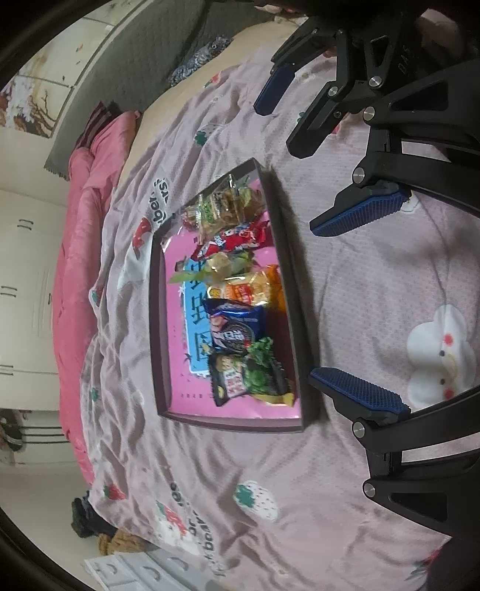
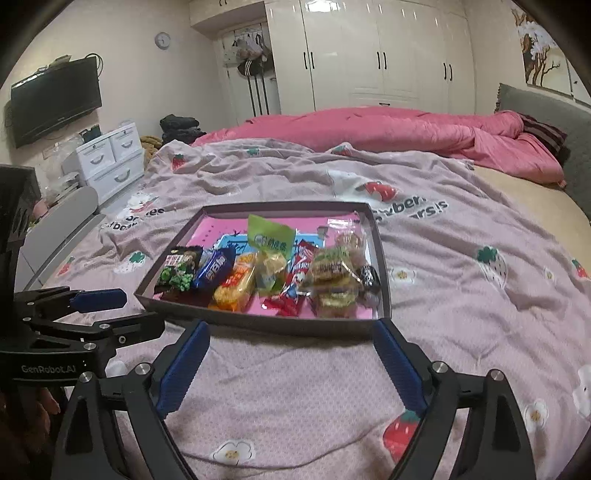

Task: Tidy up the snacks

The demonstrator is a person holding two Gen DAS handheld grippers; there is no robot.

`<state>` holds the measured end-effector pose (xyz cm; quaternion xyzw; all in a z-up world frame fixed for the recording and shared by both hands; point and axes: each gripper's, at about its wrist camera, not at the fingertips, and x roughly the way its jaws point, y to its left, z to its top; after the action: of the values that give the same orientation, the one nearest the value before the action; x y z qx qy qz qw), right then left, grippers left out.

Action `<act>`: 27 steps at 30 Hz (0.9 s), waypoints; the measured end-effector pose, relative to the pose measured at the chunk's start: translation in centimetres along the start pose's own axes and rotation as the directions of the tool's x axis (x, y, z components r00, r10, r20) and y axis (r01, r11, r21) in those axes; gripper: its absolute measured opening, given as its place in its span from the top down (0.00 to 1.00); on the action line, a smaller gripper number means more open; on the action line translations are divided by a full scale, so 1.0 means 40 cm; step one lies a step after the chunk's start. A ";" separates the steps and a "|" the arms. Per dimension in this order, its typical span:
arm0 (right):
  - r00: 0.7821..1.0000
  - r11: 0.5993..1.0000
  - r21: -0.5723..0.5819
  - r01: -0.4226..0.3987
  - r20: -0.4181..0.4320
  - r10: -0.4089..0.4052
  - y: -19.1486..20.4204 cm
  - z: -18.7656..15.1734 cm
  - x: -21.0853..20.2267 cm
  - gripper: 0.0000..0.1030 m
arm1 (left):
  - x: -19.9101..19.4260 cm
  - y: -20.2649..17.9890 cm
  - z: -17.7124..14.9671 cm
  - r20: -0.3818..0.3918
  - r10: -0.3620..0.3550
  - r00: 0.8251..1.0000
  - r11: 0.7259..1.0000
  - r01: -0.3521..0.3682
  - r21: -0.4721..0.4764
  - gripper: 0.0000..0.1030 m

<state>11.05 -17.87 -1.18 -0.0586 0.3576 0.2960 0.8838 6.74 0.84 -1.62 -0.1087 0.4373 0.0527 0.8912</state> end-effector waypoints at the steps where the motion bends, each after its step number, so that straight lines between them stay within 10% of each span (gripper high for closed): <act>1: 1.000 1.000 0.002 0.002 -0.004 -0.002 0.001 -0.004 -0.002 0.11 | -0.001 -0.001 -0.006 -0.002 0.001 1.000 1.000 -0.001 0.000 0.27; 27: 0.999 1.000 0.012 0.028 -0.020 -0.028 0.001 -0.032 -0.023 0.07 | -0.029 -0.006 -0.053 -0.003 -0.001 1.000 1.000 0.001 -0.006 0.27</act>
<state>9.72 -18.67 -1.52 -0.0612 0.3671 0.2809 0.8846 4.45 0.08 -1.90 -0.1114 0.4383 0.0536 0.8903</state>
